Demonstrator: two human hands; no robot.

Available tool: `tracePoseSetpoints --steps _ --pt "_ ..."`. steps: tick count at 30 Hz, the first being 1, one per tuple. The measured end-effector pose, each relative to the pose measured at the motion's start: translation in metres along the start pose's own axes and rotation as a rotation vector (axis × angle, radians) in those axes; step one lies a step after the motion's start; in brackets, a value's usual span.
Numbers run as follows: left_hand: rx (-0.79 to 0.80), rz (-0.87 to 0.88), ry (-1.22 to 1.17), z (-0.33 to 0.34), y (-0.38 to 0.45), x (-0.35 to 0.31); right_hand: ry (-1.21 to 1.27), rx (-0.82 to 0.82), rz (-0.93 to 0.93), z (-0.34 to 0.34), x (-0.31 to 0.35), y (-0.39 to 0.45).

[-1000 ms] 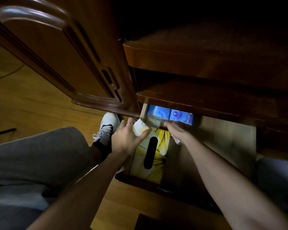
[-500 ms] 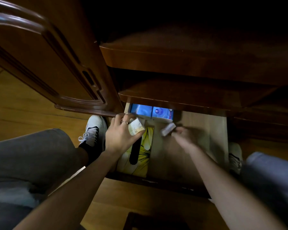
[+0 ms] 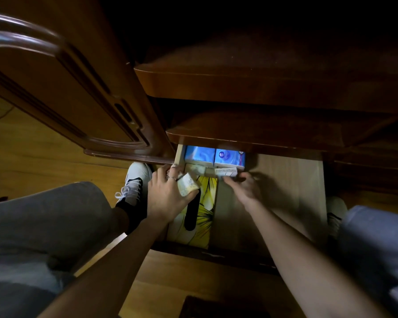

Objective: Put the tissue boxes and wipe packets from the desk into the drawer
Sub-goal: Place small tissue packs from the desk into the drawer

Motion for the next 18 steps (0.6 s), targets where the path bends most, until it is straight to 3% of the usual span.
tracePoseSetpoints --steps 3,8,14,18 --pt "0.003 -0.001 0.0 0.001 0.001 -0.001 -0.109 0.004 -0.052 0.002 0.001 -0.006" --pt "0.008 -0.007 -0.026 -0.002 0.0 -0.002 -0.06 -0.001 -0.148 0.007 0.009 -0.004" --pt "0.036 -0.033 -0.029 -0.008 -0.001 -0.004 0.167 0.117 -0.065 0.03 0.023 -0.008" --pt "0.042 -0.027 -0.028 -0.007 0.0 -0.004 0.129 0.072 -0.053 0.031 0.016 -0.006"
Point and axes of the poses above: each hand's wrist, its own y-axis towards the middle knuckle, its own z-axis out of the palm, x = y × z, the point moved 5 cm from there along y, towards the middle knuckle, and after that the axes turned 13 degrees about -x, right-handed, at the moved point
